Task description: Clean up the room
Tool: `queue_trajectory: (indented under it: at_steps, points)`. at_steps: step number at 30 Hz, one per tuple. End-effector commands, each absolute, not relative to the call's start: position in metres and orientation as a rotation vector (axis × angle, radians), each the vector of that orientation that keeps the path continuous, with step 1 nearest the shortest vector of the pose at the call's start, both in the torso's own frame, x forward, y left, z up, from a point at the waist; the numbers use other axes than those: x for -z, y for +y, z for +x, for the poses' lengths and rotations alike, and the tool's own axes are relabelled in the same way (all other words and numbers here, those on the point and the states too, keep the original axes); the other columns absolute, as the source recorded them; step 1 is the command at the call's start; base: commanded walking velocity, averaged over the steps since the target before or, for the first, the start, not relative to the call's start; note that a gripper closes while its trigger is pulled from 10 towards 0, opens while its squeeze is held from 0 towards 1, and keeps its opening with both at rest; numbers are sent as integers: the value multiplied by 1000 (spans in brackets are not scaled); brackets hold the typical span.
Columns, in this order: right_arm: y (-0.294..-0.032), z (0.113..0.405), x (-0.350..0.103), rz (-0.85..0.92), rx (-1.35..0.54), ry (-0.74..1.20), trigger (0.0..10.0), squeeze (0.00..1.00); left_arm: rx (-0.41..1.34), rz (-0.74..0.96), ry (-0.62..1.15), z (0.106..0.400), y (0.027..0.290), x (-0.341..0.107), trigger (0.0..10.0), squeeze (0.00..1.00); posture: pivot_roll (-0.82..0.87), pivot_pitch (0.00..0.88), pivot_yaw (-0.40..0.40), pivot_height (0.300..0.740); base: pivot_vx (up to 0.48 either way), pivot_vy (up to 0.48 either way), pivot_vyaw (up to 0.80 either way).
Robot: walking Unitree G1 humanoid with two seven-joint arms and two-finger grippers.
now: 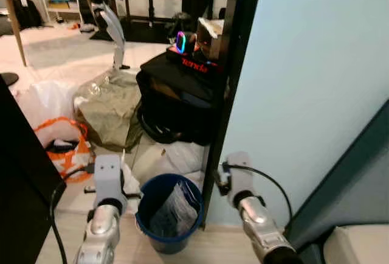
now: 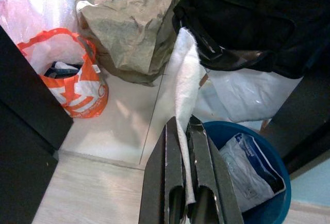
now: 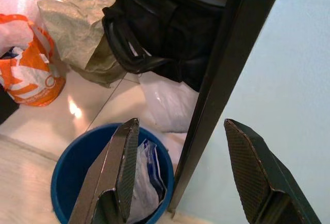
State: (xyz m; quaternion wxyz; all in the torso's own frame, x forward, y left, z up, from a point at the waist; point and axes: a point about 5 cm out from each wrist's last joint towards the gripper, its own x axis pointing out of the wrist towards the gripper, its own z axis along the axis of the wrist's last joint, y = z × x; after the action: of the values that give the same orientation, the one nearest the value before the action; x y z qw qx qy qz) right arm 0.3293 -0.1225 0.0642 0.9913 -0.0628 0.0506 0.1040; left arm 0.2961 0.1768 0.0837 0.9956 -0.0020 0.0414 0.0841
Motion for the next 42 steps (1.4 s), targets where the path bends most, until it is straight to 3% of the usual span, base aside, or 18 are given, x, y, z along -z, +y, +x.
queue_trajectory:
  at_steps: [1, 18, 28, 35, 42]
  points:
    - [-129, 328, -61, -136, -193, 113, 10000, 0, -159, 2, 102, 294, 175, -78, 10000, 0, 72, 77, -23, 740, 315, 0, 0]
    - [-129, 328, -61, -137, -196, 113, 10000, 0, -160, -2, 96, 294, 176, -78, 10000, 0, 73, 80, -26, 740, 314, 0, 0]
    - [-129, 327, -60, -138, -197, 114, 10000, 0, -158, 26, 96, 294, 175, -79, 10000, 0, 73, 85, -28, 740, 0, 0, 0]
    - [-130, 327, -60, -140, -197, 116, 10000, 0, -152, 46, 103, 294, 173, -78, 10000, 0, 69, 91, -28, 740, 0, -480, 0]
    - [-132, 327, -60, -143, -195, 120, 10000, 0, -150, 30, 129, 296, 172, -74, 10000, 0, 68, 95, -35, 740, 0, 0, 0]
